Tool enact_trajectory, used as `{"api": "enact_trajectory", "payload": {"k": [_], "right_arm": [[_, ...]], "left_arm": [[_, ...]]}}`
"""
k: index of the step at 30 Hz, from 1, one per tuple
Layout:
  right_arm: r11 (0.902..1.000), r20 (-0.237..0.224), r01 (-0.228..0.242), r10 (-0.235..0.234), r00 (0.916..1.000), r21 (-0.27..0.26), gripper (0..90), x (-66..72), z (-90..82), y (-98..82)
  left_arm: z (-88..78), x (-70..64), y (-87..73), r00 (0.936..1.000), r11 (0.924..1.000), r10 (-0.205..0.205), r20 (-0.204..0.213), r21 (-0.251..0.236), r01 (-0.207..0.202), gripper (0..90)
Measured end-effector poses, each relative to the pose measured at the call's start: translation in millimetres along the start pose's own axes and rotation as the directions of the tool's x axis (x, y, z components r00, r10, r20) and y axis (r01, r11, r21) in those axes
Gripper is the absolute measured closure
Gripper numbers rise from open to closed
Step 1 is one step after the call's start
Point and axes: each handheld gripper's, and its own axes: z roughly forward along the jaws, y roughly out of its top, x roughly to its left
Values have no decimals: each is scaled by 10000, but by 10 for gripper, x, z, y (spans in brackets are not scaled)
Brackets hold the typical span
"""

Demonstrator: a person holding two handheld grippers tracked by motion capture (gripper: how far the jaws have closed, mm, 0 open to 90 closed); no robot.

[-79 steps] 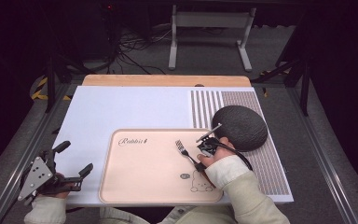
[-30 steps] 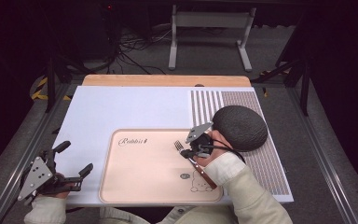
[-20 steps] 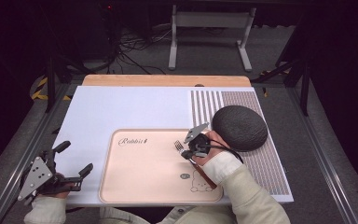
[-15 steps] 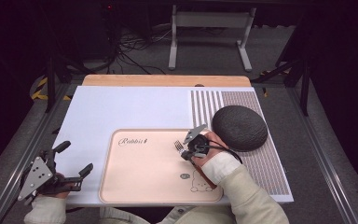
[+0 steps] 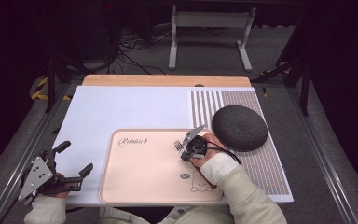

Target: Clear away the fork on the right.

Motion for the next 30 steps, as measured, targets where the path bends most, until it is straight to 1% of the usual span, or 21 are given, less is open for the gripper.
{"api": "enact_trajectory", "payload": {"k": [7,14,16,23,30], "right_arm": [[9998,248,-206,206,9995,8,900,-34,2,-4],[9986,593,-533,529,9968,58,900,-104,-22,-37],[9982,627,-604,600,9962,46,900,-115,-30,-46],[9941,882,-1087,1085,9902,-24,900,-202,-66,-103],[9905,1069,-1370,1371,9848,-84,900,-266,-96,-148]], "left_arm": [[-4,0,1,10000,10000,-15,4,-10,15,12],[-3,1,0,10000,10000,-12,5,-7,12,12],[-3,1,0,10000,10000,-10,10,-2,10,12],[-1,0,1,10000,10000,12,0,7,-12,12],[0,2,-1,10000,10000,15,6,2,-15,12]]}}
